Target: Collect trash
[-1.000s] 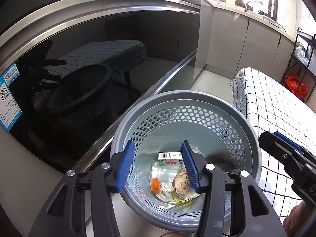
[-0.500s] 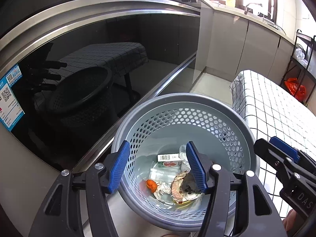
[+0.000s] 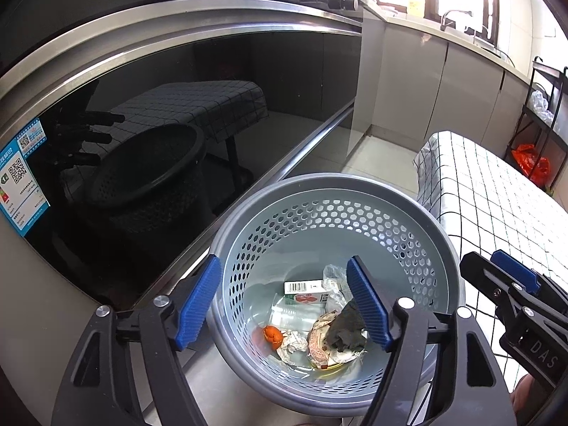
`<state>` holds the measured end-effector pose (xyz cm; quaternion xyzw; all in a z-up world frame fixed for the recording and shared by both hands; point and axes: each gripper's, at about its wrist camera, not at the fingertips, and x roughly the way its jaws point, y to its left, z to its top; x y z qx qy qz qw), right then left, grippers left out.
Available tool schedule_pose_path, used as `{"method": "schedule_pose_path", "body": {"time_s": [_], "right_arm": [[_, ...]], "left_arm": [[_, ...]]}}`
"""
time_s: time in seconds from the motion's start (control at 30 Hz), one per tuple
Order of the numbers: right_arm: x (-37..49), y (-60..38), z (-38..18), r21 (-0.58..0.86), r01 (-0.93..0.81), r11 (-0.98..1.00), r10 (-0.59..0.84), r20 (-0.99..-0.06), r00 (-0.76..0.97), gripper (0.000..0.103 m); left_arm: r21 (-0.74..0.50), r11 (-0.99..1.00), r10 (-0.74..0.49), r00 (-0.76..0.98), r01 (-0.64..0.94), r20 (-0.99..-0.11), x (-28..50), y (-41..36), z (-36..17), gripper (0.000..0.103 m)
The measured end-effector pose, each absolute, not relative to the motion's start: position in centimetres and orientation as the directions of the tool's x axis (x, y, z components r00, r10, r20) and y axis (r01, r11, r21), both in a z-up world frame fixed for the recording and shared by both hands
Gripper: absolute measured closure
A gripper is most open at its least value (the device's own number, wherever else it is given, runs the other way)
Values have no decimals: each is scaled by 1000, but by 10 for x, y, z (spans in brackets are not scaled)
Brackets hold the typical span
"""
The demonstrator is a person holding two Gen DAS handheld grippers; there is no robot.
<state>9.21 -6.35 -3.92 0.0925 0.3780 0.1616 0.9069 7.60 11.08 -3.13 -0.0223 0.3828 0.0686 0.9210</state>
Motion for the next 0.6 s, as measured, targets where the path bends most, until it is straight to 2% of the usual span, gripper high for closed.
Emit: {"method": "schedule_pose_path", "body": {"time_s": [0.33, 0.47, 0.6], "right_arm": [[90, -60, -38, 259, -212, 942, 333, -658, 675, 37], [88, -59, -37, 248, -212, 945, 325, -653, 684, 36], [89, -57, -38, 236, -207, 949, 313, -652, 690, 35]], "left_arm": [[30, 988, 129, 716, -150, -686, 73, 109, -27, 19], [42, 987, 141, 728, -153, -670, 71, 109, -24, 11], [39, 987, 143, 735, -158, -663, 69, 111, -22, 10]]}}
